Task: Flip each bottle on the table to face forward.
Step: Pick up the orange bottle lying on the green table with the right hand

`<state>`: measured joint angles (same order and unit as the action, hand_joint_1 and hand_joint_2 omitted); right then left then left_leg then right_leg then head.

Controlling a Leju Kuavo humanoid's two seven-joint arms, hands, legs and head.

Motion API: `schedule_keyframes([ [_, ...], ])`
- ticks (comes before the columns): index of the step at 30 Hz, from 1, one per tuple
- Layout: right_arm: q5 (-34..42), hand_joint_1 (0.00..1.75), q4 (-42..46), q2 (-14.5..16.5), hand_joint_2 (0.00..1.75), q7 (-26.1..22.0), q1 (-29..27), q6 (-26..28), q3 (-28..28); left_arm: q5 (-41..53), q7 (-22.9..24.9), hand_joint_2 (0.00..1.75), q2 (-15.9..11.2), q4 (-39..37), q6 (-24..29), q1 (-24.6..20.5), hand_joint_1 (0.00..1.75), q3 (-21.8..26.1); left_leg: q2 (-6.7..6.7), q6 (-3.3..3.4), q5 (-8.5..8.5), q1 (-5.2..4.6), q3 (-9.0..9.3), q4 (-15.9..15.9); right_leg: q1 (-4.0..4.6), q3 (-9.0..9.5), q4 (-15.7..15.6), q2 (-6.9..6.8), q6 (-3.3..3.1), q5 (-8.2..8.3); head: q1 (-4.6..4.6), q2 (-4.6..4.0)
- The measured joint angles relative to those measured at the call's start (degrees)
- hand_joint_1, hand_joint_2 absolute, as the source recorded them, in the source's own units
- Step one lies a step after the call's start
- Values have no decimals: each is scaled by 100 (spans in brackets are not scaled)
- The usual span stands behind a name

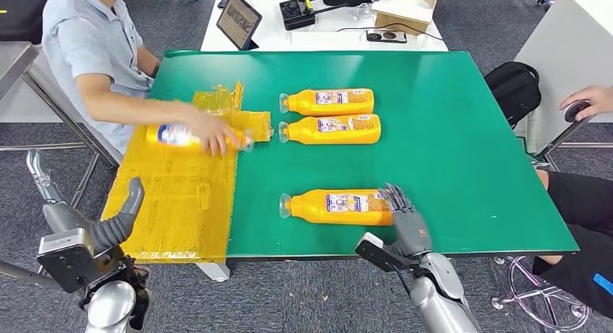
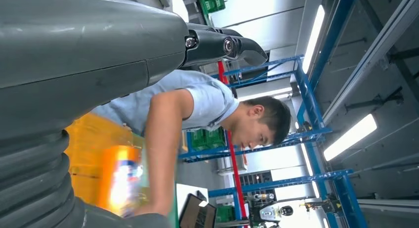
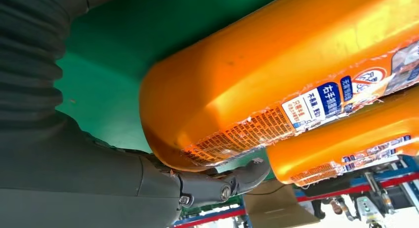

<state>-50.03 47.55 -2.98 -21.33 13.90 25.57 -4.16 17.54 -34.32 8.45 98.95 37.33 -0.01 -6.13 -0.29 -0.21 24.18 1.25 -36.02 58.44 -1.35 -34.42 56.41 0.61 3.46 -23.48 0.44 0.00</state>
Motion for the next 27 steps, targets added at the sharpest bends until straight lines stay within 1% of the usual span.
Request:
schedule_keyframes([
  [8, -360, 0, -468, 7, 175, 100, 404, 193, 1, 125, 215, 175, 5, -43, -211, -57, 0, -141, 1, 1, -1, -1, 6, 0, 0, 8, -1, 0, 1, 1, 1, 0],
  [16, -549, 0, -706, 28, 175, 133, 610, 303, -31, 156, 362, 175, 9, -162, -365, -139, 0, -232, 1, 1, -1, 0, 7, 0, 0, 10, 0, 0, 1, 1, 1, 0],
  [27, -459, 0, -854, 82, 175, 170, 792, 33, -99, 141, 475, 175, 10, -327, -473, -212, 0, -263, 1, 1, -1, 0, 8, 0, 0, 9, 0, 0, 1, 1, 1, 0],
])
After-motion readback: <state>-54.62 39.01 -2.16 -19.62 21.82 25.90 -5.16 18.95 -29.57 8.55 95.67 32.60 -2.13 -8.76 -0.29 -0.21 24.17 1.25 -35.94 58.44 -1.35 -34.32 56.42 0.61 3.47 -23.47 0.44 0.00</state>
